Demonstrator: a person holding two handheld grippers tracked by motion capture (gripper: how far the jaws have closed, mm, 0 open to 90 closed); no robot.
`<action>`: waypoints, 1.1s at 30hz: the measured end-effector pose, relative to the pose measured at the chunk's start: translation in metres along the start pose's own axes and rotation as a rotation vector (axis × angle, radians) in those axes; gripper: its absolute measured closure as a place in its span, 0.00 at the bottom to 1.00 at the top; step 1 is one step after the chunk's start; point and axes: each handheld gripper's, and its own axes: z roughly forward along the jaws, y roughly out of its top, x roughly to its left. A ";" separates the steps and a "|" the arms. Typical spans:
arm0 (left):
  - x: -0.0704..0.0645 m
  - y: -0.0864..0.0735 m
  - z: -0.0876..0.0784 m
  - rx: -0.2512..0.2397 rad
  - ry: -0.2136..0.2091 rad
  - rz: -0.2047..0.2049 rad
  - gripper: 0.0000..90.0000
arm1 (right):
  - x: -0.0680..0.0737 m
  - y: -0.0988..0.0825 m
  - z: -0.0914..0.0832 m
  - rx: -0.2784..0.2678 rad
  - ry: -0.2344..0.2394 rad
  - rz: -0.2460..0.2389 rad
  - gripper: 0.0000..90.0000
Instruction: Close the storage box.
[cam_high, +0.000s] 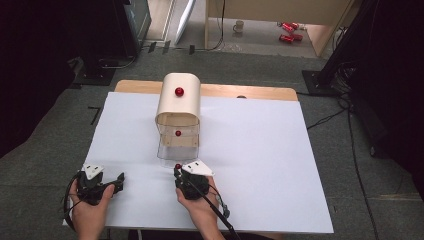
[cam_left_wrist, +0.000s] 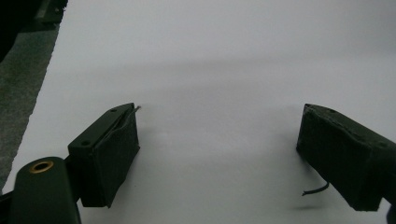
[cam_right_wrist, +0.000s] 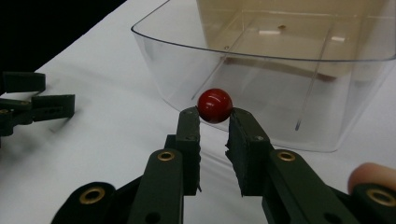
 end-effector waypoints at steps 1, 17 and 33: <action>0.000 0.000 0.000 0.000 0.000 0.000 0.14 | 0.000 0.001 0.001 -0.001 -0.002 0.000 0.84; 0.000 0.000 0.000 0.001 -0.001 0.000 0.14 | -0.012 0.021 0.022 0.008 -0.028 -0.015 0.84; 0.000 0.000 0.000 0.001 -0.001 0.000 0.14 | -0.021 0.029 0.039 0.021 -0.041 -0.008 0.84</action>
